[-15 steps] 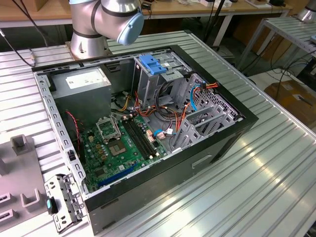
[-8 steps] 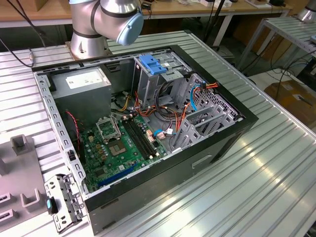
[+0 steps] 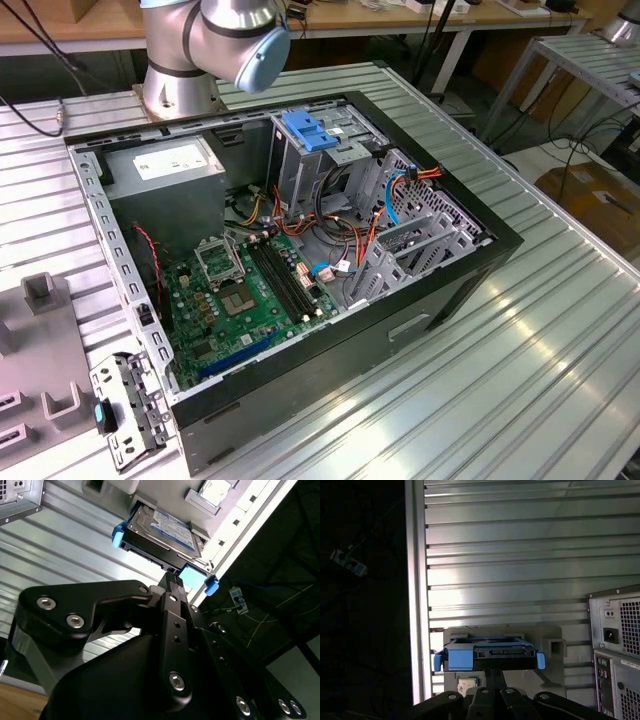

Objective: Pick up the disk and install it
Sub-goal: 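Reach for the disk, then pick up the disk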

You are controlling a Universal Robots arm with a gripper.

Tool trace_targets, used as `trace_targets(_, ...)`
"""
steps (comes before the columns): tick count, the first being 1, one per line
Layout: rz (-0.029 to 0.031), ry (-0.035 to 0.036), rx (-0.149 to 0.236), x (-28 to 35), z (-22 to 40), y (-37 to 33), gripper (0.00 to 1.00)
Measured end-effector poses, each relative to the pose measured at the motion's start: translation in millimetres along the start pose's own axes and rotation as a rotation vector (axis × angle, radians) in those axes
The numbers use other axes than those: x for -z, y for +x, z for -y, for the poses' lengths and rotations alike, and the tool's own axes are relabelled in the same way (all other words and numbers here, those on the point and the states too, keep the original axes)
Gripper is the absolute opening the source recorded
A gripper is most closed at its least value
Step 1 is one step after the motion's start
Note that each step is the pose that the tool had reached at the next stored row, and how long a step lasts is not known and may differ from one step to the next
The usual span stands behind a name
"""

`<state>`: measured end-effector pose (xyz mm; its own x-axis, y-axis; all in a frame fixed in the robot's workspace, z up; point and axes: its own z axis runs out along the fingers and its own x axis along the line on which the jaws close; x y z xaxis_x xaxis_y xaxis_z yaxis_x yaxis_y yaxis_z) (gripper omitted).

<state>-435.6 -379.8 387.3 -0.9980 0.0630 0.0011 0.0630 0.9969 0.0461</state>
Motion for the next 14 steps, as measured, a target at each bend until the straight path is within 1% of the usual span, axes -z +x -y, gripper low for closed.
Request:
trace_targets(6, -0.0010, 0.0001, 0.000, -0.3, 1.0, 15.9, 0.11)
trace_targets(7, -0.0012, 0.0001, 0.000, -0.2, 1.1, 16.8, 0.11)
trace_targets(14, -0.0011, 0.0001, 0.000, -0.3, 1.1, 17.0, 0.11)
